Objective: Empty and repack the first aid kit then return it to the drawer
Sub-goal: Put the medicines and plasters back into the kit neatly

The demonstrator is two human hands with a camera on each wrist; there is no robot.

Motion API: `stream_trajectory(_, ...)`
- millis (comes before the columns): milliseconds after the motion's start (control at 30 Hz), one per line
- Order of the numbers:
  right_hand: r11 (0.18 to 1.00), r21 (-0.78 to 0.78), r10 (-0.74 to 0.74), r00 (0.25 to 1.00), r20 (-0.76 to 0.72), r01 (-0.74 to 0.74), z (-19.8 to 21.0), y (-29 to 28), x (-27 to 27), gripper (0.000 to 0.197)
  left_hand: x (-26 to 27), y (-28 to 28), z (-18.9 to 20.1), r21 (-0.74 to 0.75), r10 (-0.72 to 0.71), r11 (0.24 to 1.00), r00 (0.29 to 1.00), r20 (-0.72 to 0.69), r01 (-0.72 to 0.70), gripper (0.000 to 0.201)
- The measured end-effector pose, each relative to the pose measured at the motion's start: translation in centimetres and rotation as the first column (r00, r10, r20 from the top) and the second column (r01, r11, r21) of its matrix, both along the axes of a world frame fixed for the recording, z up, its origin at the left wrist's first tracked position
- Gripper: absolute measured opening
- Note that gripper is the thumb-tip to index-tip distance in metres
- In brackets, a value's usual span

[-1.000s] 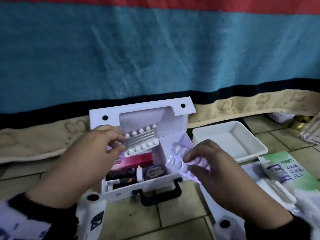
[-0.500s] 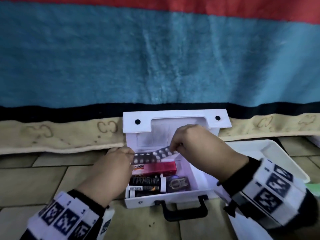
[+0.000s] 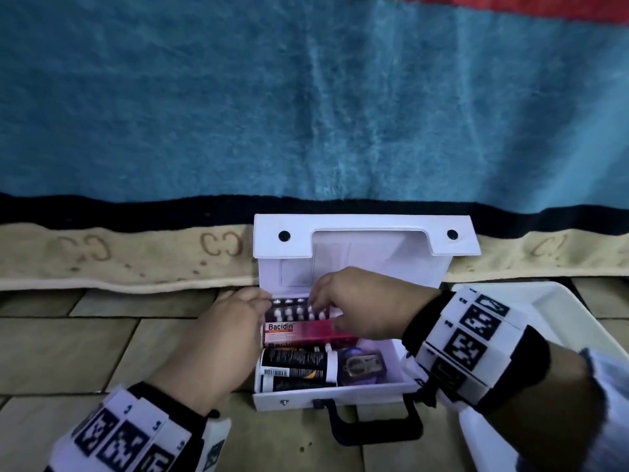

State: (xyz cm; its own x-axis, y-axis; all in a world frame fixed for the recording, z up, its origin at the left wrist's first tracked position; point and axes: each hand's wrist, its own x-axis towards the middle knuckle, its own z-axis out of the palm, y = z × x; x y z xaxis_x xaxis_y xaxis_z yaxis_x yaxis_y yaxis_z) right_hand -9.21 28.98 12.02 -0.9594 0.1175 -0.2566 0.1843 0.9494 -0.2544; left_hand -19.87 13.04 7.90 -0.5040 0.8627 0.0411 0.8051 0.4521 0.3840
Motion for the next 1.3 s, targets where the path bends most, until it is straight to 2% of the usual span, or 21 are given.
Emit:
stream_trajectory(133,1.000,0.028,-0.004,0.999,0.038,0.003,-0.6,0.1,-0.5,0.033,0.1,-0.3,-0.4,0.034,0.001,0.999,1.000,-0.009,-0.001,0.037)
stream_trajectory(300,0.987,0.149,0.021,0.978,0.208,-0.053,-2.3,-0.9,-1.1,0.030,0.9,-0.4,-0.5,0.063,-0.002,0.998,0.998,-0.057,0.006,0.027)
stream_trajectory(500,0.999,0.050,0.002,0.995,0.097,-0.007,-2.0,-0.5,-0.7,0.026,1.6,-0.5,-0.9,-0.095,-0.017,0.995,0.999,-0.048,0.012,0.035)
stream_trajectory(633,0.997,0.069,0.027,0.988,0.152,-0.038,-2.0,-0.8,-0.3,0.025,1.6,-0.4,-0.7,-0.109,-0.031,0.994,0.990,-0.136,0.016,0.027)
stream_trajectory(767,0.998,0.047,0.035,0.985,0.167,-0.044,-1.4,-0.6,0.2,0.028,2.1,0.0,-0.8,-0.157,-0.031,0.988,0.993,-0.116,0.013,0.033)
stream_trajectory(867,0.999,0.012,-0.030,0.994,0.104,0.029,-0.1,-0.2,0.7,0.032,1.9,-0.1,-1.0,-0.119,-0.030,0.993,0.991,-0.131,0.015,0.037)
stream_trajectory(967,0.985,0.101,-0.144,0.987,0.065,0.137,0.7,0.3,1.2,0.028,1.9,-0.3,-1.0,-0.131,-0.033,0.991,0.993,-0.117,0.018,0.036)
stream_trajectory(1067,0.975,0.162,-0.181,0.970,0.163,0.154,0.9,0.2,1.4,0.026,2.0,-0.2,-1.2,-0.111,-0.047,0.993,0.996,-0.077,0.038,0.036)
stream_trajectory(1200,0.989,0.067,-0.142,0.967,0.213,0.130,0.5,-0.7,1.2,0.031,1.8,-0.2,-1.2,-0.112,-0.054,0.993,0.998,-0.043,0.049,0.044)
stream_trajectory(1300,0.990,0.073,-0.132,0.965,0.225,0.119,0.3,-0.9,1.1,0.031,1.6,-0.1,-1.0,-0.103,-0.069,0.993,0.997,-0.046,0.064,0.050)
